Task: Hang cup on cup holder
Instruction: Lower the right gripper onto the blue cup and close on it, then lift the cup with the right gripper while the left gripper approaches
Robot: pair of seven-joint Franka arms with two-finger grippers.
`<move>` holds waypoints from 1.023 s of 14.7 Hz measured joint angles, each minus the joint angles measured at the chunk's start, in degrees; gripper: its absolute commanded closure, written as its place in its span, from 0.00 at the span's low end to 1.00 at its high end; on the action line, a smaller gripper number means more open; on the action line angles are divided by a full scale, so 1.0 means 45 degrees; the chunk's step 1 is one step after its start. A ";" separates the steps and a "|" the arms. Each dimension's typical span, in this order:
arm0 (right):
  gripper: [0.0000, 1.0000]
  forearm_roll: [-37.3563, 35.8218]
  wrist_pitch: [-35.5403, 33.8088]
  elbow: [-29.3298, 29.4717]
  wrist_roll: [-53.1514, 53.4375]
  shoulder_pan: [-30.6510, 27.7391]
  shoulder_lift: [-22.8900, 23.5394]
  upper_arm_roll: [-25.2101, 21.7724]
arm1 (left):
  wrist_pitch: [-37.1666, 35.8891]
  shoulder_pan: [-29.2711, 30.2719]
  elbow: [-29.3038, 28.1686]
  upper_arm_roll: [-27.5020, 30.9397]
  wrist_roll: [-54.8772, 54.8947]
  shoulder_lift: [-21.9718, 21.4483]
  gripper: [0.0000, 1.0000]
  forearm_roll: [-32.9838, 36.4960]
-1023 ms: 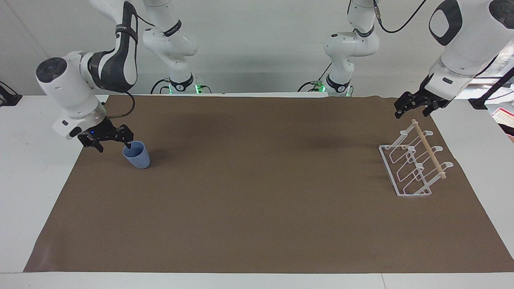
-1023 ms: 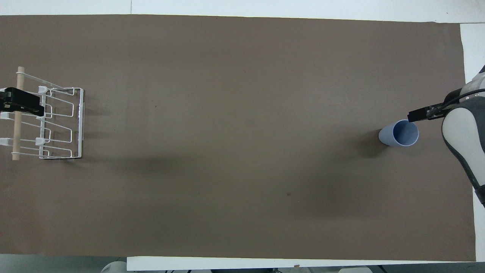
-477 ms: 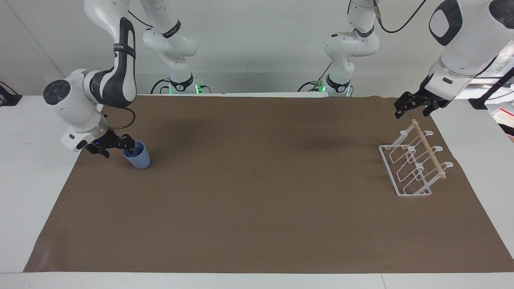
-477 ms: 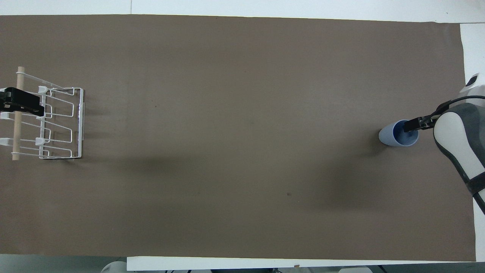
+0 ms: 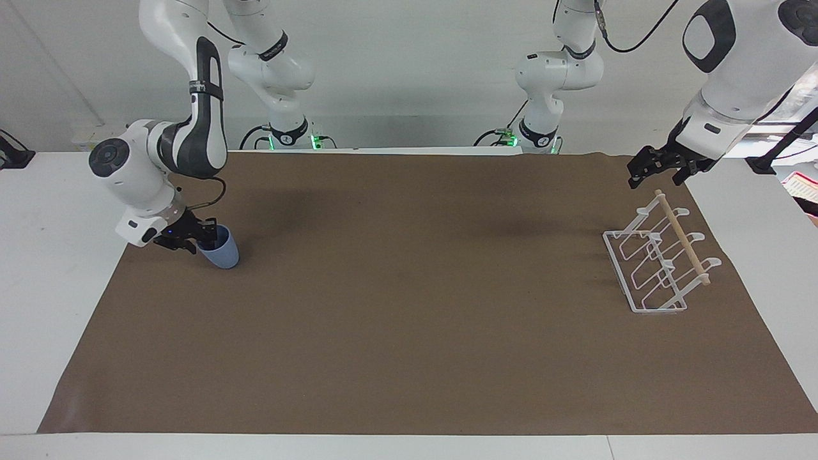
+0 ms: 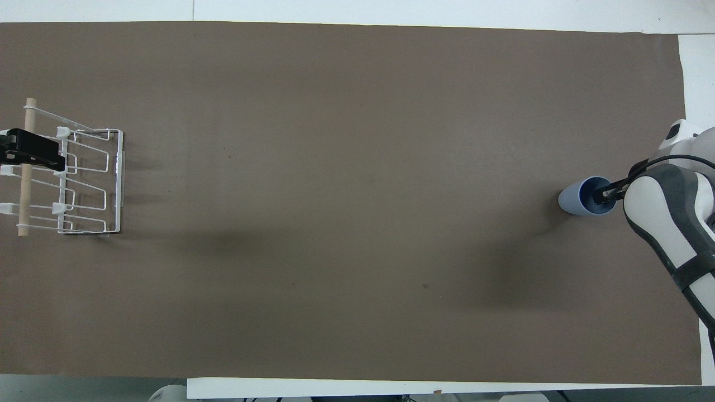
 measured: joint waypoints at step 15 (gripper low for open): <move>1.00 0.7711 -0.4343 0.3174 -0.0935 0.1574 0.0028 0.0301 | -0.0880 -0.0314 -0.0022 -0.0202 -0.1254 -0.0075 0.00 -0.0061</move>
